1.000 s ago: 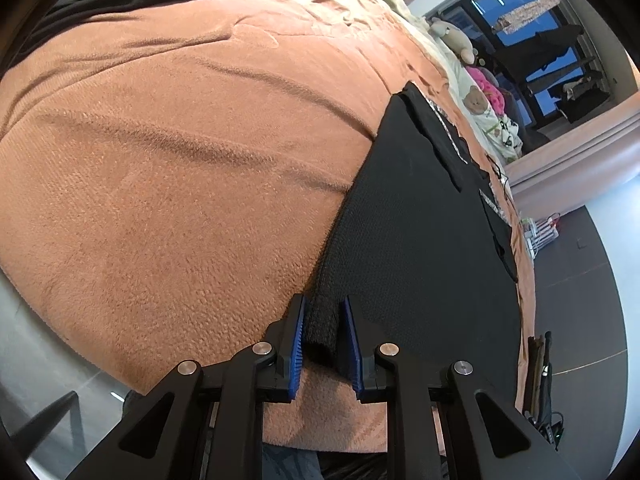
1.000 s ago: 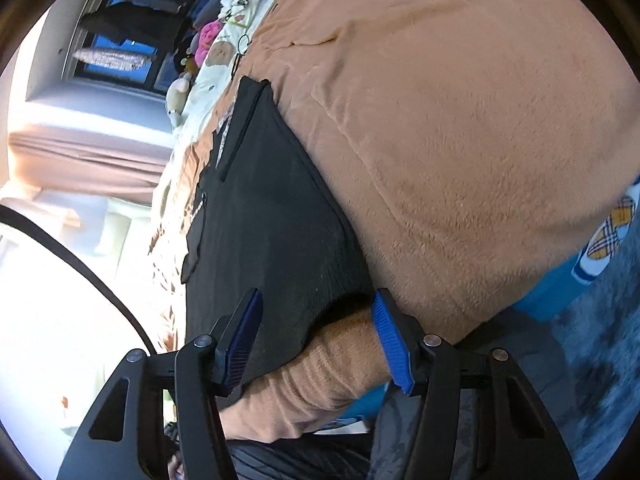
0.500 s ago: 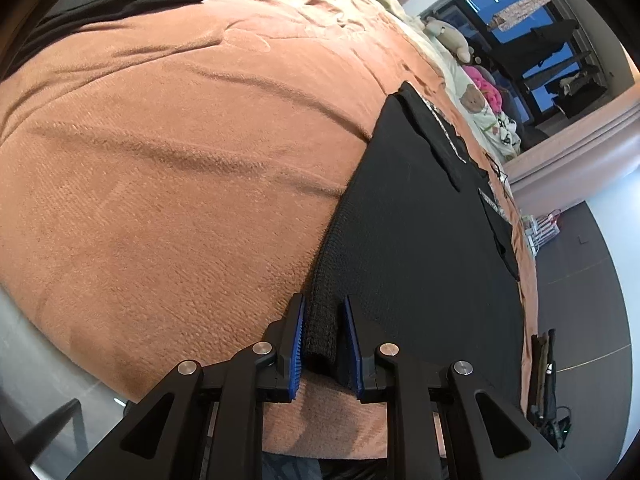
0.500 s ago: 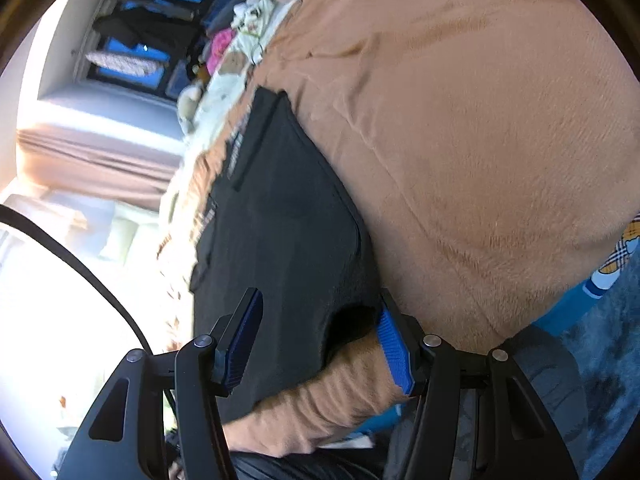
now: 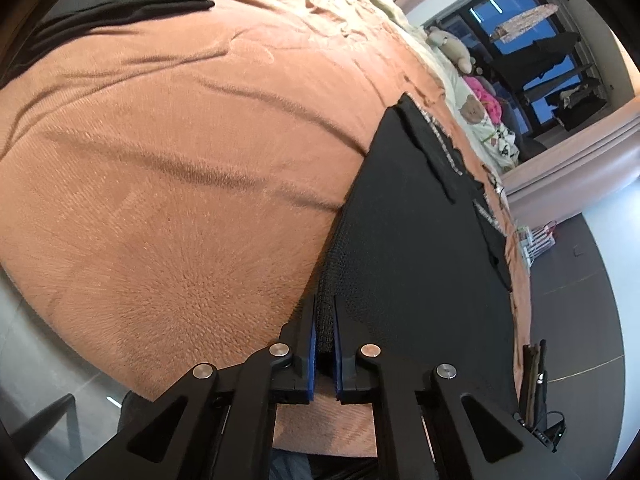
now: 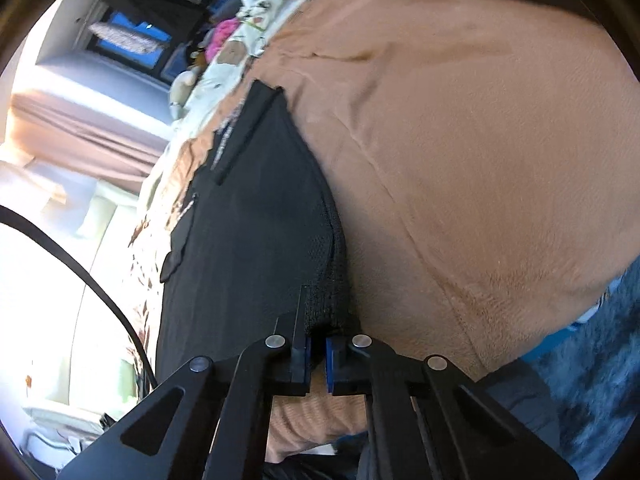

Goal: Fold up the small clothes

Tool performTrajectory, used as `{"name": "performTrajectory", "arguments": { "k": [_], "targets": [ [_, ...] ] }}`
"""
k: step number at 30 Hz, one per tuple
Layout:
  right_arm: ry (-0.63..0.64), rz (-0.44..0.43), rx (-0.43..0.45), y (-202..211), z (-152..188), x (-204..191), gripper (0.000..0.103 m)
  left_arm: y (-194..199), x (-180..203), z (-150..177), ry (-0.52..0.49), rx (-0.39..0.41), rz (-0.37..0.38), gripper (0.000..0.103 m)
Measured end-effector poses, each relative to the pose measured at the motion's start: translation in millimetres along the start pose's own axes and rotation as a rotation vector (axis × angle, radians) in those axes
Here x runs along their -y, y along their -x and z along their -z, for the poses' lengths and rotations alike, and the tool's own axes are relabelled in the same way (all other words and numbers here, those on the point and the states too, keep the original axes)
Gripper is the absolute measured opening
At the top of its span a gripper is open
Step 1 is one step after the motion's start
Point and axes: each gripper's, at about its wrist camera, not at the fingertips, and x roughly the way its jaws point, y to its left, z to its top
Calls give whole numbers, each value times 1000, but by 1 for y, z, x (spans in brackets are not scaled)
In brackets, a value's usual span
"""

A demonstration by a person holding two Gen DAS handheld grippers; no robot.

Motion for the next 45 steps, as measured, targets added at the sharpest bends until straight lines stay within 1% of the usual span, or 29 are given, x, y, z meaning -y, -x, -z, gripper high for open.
{"name": "performTrajectory", "arguments": {
  "k": [3,7,12,17,27,40,45],
  "targets": [
    [24,-34,26,11,0,-8,1,11,6,0,-19,23,19,6],
    [95,-47,55,23,5,-22,1,27,13,3,-31,48,42,6],
    [123,-68,61,36,12,-29,1,44,17,8,-30,72,57,6],
    [153,-75,70,45,13,-26,0,58,13,17,-14,83,70,6],
    [191,-102,83,67,24,-21,0,89,5,49,-4,98,95,6],
    [237,-136,108,105,38,-11,0,139,10,83,-61,150,128,6],
    [235,-144,139,121,43,-3,0,159,15,95,-85,169,139,6]
  ]
}}
